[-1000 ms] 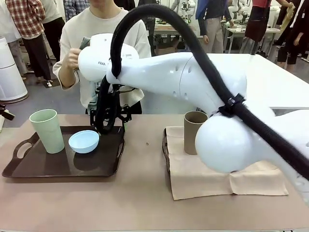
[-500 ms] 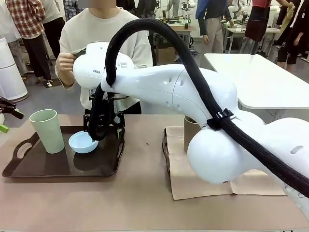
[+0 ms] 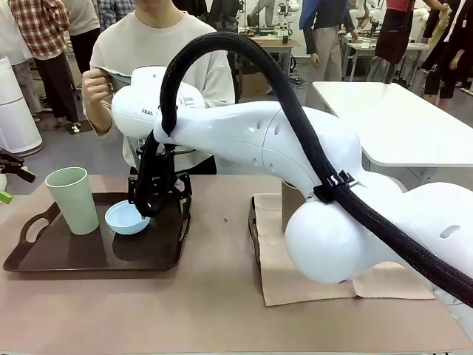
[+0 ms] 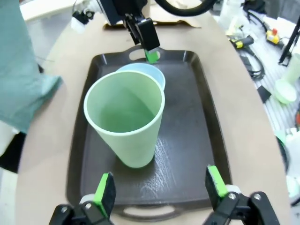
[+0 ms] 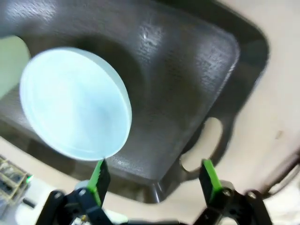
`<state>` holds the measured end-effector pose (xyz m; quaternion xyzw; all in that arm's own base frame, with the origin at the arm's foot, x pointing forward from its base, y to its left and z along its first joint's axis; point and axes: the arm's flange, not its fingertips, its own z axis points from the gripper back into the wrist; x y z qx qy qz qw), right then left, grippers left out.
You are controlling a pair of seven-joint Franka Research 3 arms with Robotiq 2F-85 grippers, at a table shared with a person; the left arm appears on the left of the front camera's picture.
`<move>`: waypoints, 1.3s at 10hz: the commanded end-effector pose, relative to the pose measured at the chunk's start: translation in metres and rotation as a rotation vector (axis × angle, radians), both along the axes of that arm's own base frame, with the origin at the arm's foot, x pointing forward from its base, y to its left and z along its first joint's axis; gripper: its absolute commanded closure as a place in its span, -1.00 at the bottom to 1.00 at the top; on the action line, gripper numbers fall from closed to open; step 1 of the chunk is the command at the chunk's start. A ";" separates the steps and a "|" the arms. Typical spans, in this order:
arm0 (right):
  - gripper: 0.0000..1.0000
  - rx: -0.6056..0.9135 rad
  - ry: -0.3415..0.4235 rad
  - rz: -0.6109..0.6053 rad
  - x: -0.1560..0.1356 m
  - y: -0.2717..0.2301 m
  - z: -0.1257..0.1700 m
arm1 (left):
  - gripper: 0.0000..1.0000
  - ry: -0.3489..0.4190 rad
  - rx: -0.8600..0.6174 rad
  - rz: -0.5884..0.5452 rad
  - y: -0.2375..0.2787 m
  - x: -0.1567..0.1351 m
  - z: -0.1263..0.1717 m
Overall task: Set up a tray with a mat and arrange the tableware.
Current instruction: Pick up the Picnic Bowl and Reusable plastic cup from the Handle tray in front of the human's position and hold them in the air.
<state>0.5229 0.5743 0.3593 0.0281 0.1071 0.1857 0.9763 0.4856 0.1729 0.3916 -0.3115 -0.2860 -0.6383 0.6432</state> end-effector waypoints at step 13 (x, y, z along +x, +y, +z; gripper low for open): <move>-0.98 0.016 -0.327 -0.041 -0.051 0.059 0.056 | -1.00 -0.017 0.000 0.009 0.000 0.002 -0.001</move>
